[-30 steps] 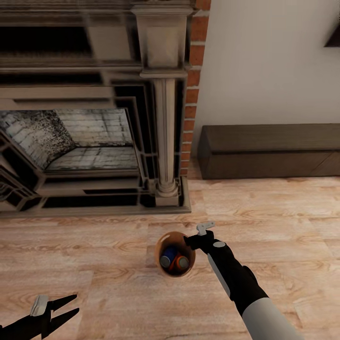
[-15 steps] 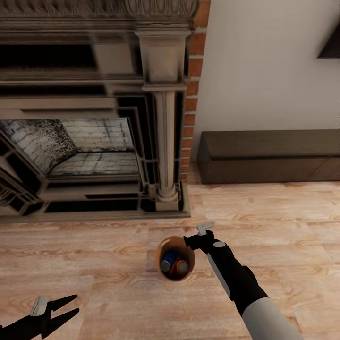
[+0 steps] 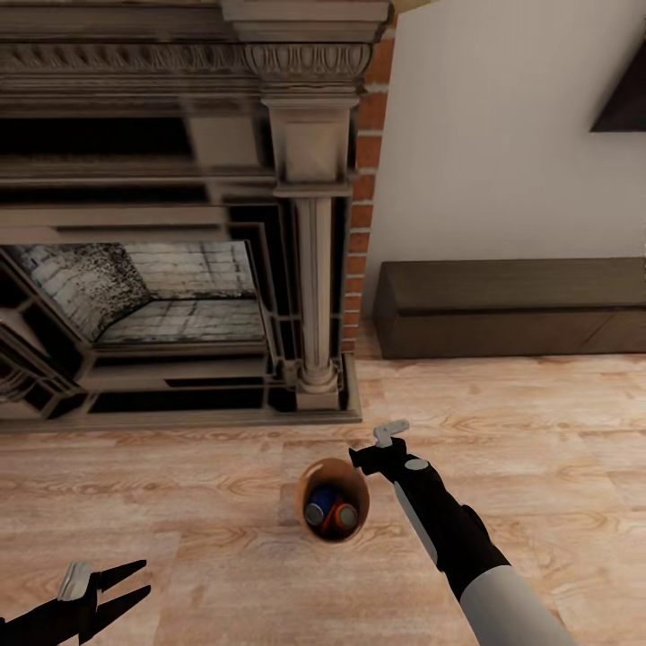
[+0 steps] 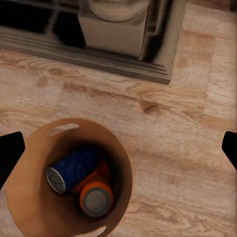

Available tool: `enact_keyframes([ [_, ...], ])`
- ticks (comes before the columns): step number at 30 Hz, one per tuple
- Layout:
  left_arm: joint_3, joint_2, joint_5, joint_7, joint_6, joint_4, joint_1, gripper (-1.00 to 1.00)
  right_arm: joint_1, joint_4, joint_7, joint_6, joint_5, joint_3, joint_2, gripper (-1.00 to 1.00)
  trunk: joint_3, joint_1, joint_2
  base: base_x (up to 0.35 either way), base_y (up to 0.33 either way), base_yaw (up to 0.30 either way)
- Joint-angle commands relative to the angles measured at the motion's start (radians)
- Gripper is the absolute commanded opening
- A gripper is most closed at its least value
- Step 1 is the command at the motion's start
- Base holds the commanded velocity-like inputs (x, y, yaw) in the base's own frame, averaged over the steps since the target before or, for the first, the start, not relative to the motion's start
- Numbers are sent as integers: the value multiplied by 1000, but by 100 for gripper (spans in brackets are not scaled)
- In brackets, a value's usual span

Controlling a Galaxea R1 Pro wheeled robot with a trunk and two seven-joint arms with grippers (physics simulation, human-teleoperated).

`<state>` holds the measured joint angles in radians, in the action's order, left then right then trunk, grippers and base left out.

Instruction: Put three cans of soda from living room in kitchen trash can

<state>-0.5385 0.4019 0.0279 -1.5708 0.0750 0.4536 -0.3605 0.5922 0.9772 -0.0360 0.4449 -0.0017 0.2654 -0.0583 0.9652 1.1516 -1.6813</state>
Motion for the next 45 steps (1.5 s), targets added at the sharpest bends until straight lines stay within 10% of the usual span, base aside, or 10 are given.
enact_keyframes([
  [1,0,0,0,0,0,0,0,100,0,0,0,0,0,0,0,100,-5,-4,7,0,0,0],
  [45,0,-2,0,0,0,0,0,100,0,-10,0,0,0,0,0,100,-214,-173,315,0,0,0],
])
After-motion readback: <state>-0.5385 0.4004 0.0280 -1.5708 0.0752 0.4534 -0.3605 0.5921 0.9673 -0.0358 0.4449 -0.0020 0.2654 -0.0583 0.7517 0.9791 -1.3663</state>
